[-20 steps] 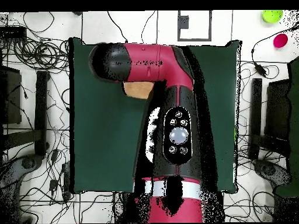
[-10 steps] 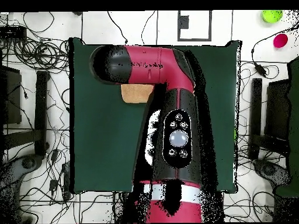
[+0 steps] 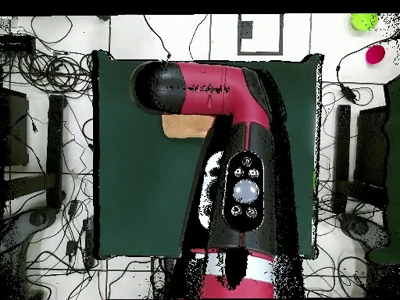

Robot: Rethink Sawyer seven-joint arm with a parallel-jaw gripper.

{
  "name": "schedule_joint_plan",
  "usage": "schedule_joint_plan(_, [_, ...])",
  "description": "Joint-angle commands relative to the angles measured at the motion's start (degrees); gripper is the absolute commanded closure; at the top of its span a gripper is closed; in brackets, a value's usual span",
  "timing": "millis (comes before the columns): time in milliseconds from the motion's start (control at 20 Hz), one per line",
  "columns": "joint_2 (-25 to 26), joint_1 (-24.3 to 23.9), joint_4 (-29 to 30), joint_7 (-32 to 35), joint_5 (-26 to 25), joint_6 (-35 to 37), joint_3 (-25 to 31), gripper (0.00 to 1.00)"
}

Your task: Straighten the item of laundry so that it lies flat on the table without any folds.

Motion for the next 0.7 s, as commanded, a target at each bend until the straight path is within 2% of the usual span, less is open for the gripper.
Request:
schedule_joint_plan(50, [0.6,-0.3,8.7,4.9,-1.9,2.2,0.3,0.0])
schedule_joint_plan(150, [0.3,-2.1,7.9,1.0,-1.9,3.6,1.4,0.0])
schedule_joint_plan(350, [0.2,-6.8,9.9,-6.4,-2.0,1.9,5.3,0.0])
schedule_joint_plan(700, [-0.5,-9.8,11.9,-8.1,-3.7,0.6,6.3,0.0])
